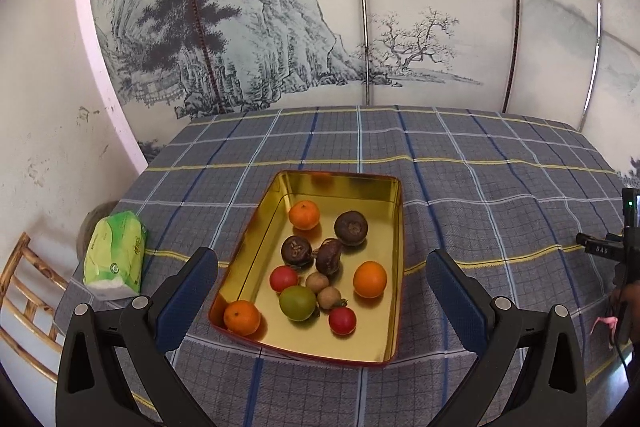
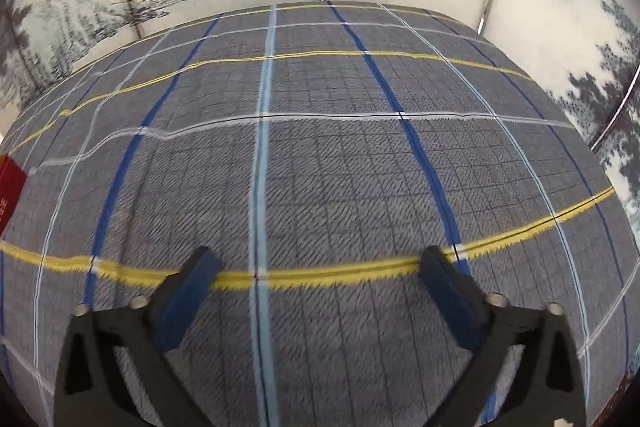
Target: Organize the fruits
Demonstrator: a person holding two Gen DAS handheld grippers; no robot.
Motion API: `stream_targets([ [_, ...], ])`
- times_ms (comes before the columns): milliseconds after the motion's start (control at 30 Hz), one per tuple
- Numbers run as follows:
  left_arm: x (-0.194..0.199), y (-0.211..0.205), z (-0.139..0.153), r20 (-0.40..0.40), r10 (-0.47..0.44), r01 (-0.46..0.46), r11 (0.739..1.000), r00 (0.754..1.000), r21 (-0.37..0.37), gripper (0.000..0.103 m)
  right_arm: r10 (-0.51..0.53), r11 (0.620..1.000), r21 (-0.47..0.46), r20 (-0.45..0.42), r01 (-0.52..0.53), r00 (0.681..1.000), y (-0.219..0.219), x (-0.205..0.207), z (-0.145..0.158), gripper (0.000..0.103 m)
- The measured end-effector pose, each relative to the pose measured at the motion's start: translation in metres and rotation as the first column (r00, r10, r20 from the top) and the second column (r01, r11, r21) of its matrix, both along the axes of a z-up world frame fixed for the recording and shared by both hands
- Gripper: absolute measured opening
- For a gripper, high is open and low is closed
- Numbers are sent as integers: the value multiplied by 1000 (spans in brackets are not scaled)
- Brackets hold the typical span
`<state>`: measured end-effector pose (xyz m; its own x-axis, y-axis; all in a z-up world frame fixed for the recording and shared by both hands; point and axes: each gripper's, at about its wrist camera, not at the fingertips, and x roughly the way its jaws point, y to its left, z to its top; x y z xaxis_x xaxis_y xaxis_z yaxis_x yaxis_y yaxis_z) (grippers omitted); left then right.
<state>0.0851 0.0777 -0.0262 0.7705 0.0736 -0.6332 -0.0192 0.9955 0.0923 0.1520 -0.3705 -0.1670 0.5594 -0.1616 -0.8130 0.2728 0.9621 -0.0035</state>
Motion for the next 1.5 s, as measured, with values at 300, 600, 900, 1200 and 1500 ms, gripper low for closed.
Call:
stream_targets([
  [300,4,15,-11,-26,28,-28,999,999,22,103,-2,1000,3,-1,2,1000,-3,9,3,103],
  [600,4,27,-22,-48,28,-26,999,998,25,103,-2,1000,2,-1,2,1000,-3,10,2,103],
  [900,-8,46,-14,-33,75,-73,996,997,57,103,-2,1000,2,-1,2,1000,-3,10,2,103],
  [1200,-9,57,-16,-49,103,-98,992,994,81,103,-2,1000,2,-1,2,1000,-3,9,2,103],
  [1500,-7,80,-25,-43,131,-130,991,990,18,103,-2,1000,2,-1,2,1000,-3,10,2,103],
])
